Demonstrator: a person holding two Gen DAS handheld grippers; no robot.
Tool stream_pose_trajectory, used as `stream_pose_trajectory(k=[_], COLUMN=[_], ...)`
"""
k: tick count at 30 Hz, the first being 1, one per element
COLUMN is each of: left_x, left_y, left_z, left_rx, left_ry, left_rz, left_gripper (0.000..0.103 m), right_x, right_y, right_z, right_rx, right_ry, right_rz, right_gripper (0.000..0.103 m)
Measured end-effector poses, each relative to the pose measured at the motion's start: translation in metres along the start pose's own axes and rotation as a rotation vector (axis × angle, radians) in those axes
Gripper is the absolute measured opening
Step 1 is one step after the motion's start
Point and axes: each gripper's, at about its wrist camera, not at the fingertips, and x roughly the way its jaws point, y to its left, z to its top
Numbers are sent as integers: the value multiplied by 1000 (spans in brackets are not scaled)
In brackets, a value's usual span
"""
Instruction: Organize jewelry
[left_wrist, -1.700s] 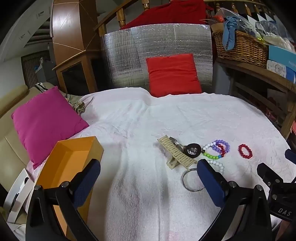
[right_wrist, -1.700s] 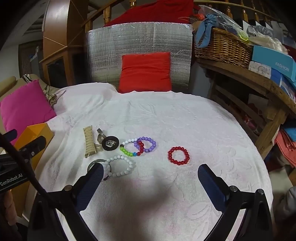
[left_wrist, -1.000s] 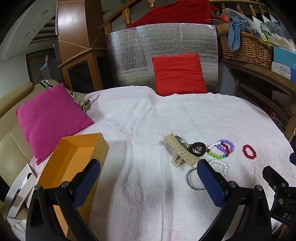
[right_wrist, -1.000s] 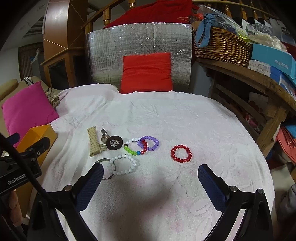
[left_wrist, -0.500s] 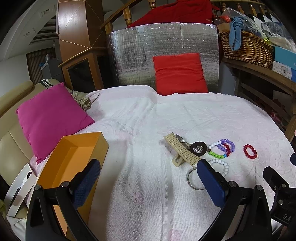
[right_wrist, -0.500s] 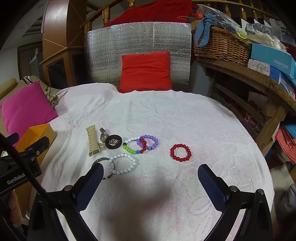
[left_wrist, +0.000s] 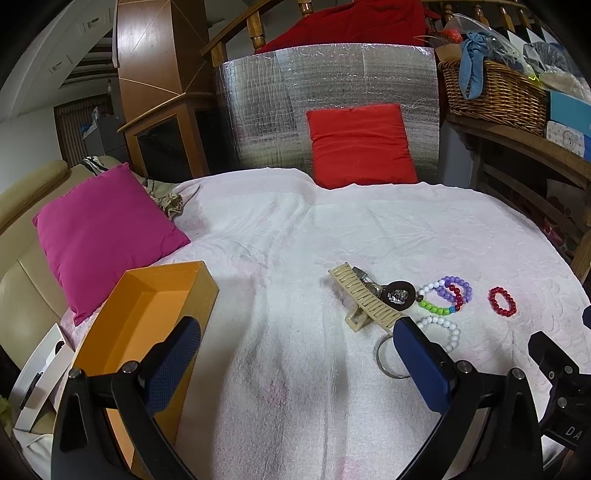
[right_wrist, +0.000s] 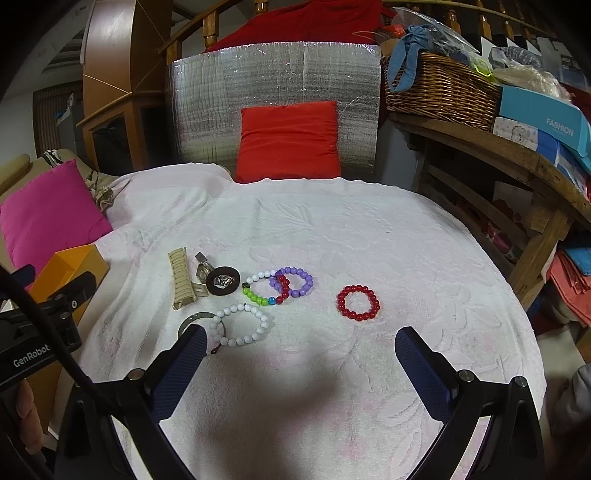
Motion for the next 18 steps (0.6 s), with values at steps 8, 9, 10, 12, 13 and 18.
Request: stream_pose_trajectory(k=[8,9,10,12,13,18], left_x=[1,1,1,2,2,3], left_y=[0,-1,-1,-1,-2,-4], left_z=[-1,-1,-1,-1,-1,-2], left_rx=[0,2,2,2,4,10], left_ry=[7,6,6,9,10,14], left_rz=[-2,-1,-2,-5,-4,-5], left_gripper=[103,103,103,103,103,103], right_x=[2,2,2,2,2,1], right_y=[-3,-3,-3,-3,-3,-5], right_z=[-1,-1,-1,0,-1,0], right_rx=[6,5,5,4,2,1], right_ry=[8,8,7,8,8,7], right_rz=[-12,-13,-14,-14,-15,-20], right_gripper=[103,103,103,103,103,103])
